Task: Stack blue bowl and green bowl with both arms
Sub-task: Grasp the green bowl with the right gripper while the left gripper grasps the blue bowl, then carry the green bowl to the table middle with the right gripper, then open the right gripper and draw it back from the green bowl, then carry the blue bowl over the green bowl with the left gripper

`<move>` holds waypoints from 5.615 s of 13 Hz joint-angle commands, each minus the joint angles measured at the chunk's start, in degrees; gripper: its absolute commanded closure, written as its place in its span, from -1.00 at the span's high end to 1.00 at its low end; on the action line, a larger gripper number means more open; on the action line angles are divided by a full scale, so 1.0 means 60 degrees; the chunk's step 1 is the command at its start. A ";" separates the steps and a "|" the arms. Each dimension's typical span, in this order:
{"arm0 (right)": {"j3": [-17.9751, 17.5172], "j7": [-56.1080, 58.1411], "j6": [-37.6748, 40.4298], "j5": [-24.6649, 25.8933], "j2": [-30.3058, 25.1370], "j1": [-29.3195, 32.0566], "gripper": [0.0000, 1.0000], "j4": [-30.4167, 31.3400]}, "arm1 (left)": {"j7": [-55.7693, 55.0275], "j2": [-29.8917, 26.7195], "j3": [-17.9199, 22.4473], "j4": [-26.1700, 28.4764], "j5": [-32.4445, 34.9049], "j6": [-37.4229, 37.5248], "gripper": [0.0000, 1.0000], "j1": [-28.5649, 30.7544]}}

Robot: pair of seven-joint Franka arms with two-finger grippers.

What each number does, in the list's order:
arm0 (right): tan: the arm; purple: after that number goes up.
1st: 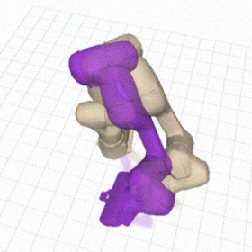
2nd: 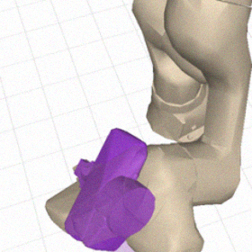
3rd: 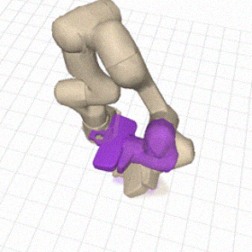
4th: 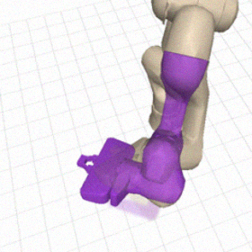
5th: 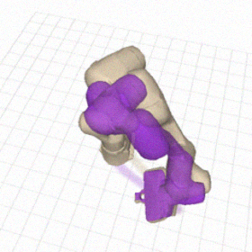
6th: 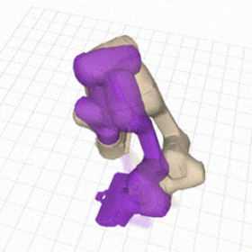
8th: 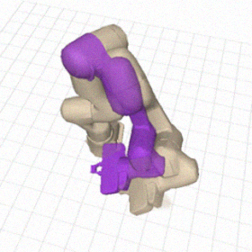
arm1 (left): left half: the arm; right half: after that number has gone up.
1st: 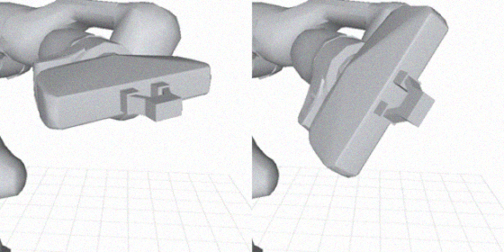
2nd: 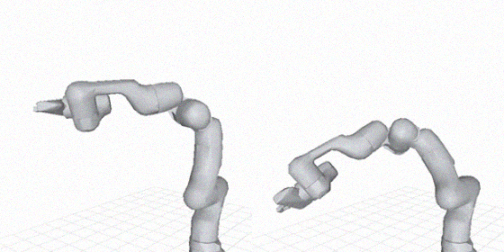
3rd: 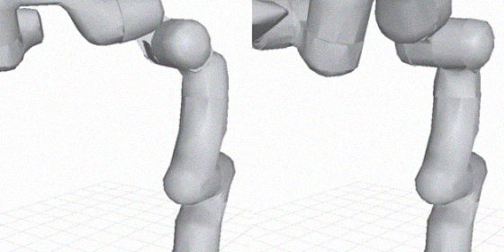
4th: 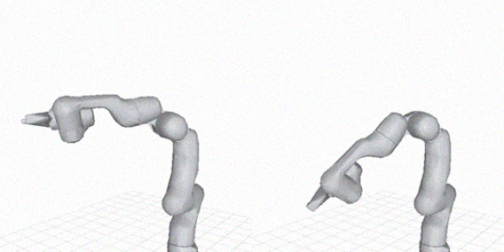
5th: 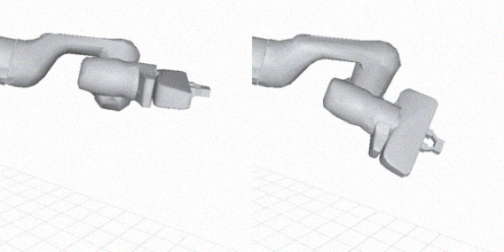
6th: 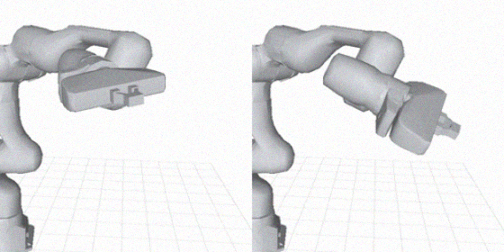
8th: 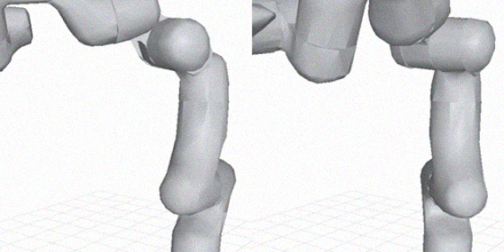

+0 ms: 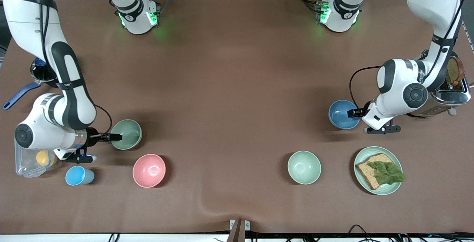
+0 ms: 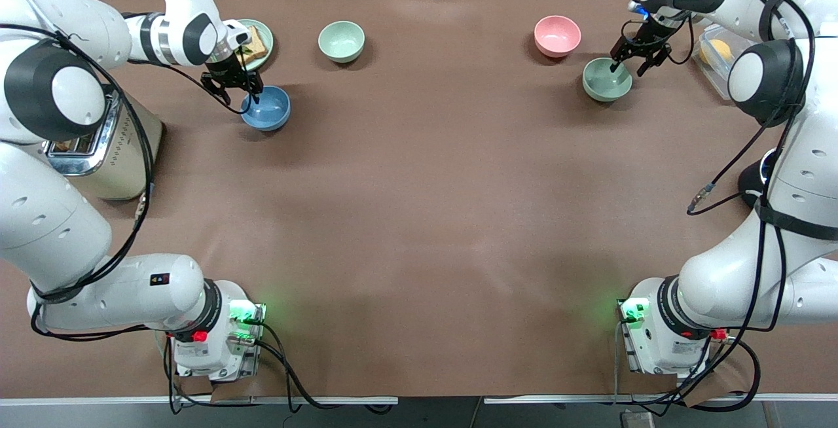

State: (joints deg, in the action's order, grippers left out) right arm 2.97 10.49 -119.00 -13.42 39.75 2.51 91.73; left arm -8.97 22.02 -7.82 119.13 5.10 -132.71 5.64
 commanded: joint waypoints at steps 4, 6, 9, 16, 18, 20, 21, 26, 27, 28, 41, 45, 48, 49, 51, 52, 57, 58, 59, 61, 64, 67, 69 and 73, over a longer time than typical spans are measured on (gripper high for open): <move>-0.0026 0.0097 -0.0353 -0.0239 0.0054 -0.0052 -1.00 0.0224 | 0.0148 0.0124 -0.0044 0.0081 0.0175 -0.0177 -0.03 0.0144; -0.0026 0.0010 -0.0236 -0.0224 -0.0121 -0.0285 -1.00 0.0151 | 0.0148 0.0139 -0.0044 0.0081 0.0175 -0.0177 -0.16 0.0144; -0.0011 -0.0150 0.0232 -0.0079 -0.0705 -0.0768 -1.00 0.0136 | 0.0148 0.0139 -0.0044 0.0067 0.0175 -0.0177 -0.50 0.0144; -0.0070 -0.3965 0.0966 -0.0136 -0.1382 -0.3138 -1.00 -0.0332 | 0.0090 -0.0239 -0.0146 -0.0124 0.0175 -0.0104 -1.00 0.0056; -0.0055 -0.5593 0.0907 -0.0092 -0.1280 -0.4237 -1.00 -0.0755 | 0.0075 -0.0708 -0.0554 -0.0343 0.0073 0.0056 -1.00 0.0114; -0.0069 -0.6796 0.0384 -0.0165 -0.1148 -0.4927 -1.00 -0.0802 | 0.0016 -0.1192 -0.0980 -0.0708 0.0043 0.0639 -1.00 0.0115; -0.0070 -0.7498 -0.0012 -0.0340 -0.1031 -0.5394 -1.00 -0.0744 | 0.0016 -0.1296 -0.1156 -0.1116 -0.0044 0.1209 -1.00 0.0115; -0.0040 -1.0198 -0.1919 -0.0708 -0.0064 -0.6981 -1.00 -0.0525 | -0.0013 -0.1326 -0.1640 -0.2774 -0.0733 0.3322 -1.00 0.0042; -0.0040 -1.0244 -0.1964 -0.0708 -0.0063 -0.6923 -1.00 -0.0349 | -0.0115 -0.1340 -0.1830 -0.2775 -0.0733 0.3338 -1.00 0.0056; -0.0040 -1.0389 -0.2022 -0.0737 -0.0063 -0.6865 -1.00 -0.0217 | -0.0290 -0.1341 -0.1860 -0.2775 -0.0733 0.3339 -1.00 0.0042; 0.0062 -1.2365 -0.1088 -0.0737 -0.1247 -0.6412 1.00 0.0458 | -0.1800 -0.1282 -0.2929 -0.2951 -0.0733 0.3339 -1.00 0.0056; 0.0077 -1.5585 -0.1435 -0.0722 -0.1295 -0.5708 1.00 0.0210 | -0.1830 -0.1194 -0.2945 -0.3156 -0.0923 0.3339 -1.00 -0.0017; 0.0077 -1.7081 -0.2635 -0.0752 -0.0535 -0.5692 1.00 0.0209 | -0.2062 -0.1092 -0.2945 -0.3215 -0.0938 0.3339 -1.00 -0.0148; 0.0077 -1.7259 -0.2841 -0.0752 -0.0372 -0.5678 1.00 0.0209 | -0.2354 -0.1005 -0.2945 -0.3302 -0.0924 0.3339 -1.00 -0.0337; 0.0077 -1.7320 -0.3062 -0.0999 -0.0123 -0.5677 1.00 0.0209 | -0.2708 -0.0668 -0.2945 -0.3769 -0.0909 0.3339 -1.00 -0.0573; 0.0077 -1.7320 -0.3208 -0.1189 -0.0035 -0.5678 1.00 0.0209 | -0.2796 -0.0580 -0.2945 -0.3829 -0.0894 0.3339 -1.00 -0.0632; 0.0077 -1.7393 -0.3326 -0.1396 0.0112 -0.5678 1.00 0.0224 | -0.3571 -0.0068 -0.2930 -0.3888 -0.0792 0.3222 -1.00 -0.1232; 0.0077 -1.7393 -0.3326 -0.1396 0.0113 -0.5678 1.00 0.0224 | -0.3761 0.0151 -0.2930 -0.4077 -0.0777 0.3178 -1.00 -0.1378; 0.0077 -1.7393 -0.3312 -0.1396 0.0113 -0.5678 1.00 0.0224 | -0.4068 0.0386 -0.2930 -0.4354 -0.0777 0.3177 -1.00 -0.1597; 0.0077 -1.7407 -0.3326 -0.1396 0.0142 -0.5692 1.00 0.0224 | -0.5003 0.0912 -0.2886 -0.4940 -0.0777 0.3177 -1.00 -0.2095; 0.0077 -1.7393 -0.3355 -0.1382 0.0273 -0.5692 1.00 0.0209 | -0.6118 0.1573 -0.2828 -0.5600 -0.0763 0.3163 -1.00 -0.2769; 0.0077 -1.7378 -0.3356 -0.1367 0.0332 -0.5692 1.00 0.0209 | -0.7275 0.2304 -0.2813 -0.6303 -0.0631 0.3134 -1.00 -0.3325; 0.0077 -1.7363 -0.3370 -0.1352 0.0420 -0.5707 1.00 0.0209 | -0.7978 0.2686 -0.2333 -0.6539 -0.0645 0.2624 -1.00 -0.4143; 0.0077 -1.7305 -0.3634 -0.1323 0.0449 -0.5692 1.00 0.0224 | -0.8596 0.3141 -0.1568 -0.6642 -0.0660 0.1758 -1.00 -0.5231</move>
State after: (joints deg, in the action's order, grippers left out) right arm 3.60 -93.51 -139.95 -20.35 42.01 -31.67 93.54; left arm -58.54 38.95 -18.44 81.62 0.56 -121.03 -23.97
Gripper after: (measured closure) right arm 0.000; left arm 0.960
